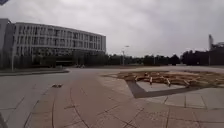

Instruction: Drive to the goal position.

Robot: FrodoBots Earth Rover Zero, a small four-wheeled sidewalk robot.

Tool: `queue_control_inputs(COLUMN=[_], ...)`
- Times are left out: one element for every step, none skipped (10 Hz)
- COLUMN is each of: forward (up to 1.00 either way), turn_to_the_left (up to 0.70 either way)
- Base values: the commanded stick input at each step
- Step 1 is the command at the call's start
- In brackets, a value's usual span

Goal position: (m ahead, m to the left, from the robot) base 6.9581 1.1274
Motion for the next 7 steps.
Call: queue_control_inputs(forward=[1.00, 1.00, 1.00, 1.00, 1.00, 1.00, 1.00], turn_to_the_left=[0.00, 0.00, 0.00, 0.00, 0.00, 0.00, 0.00])
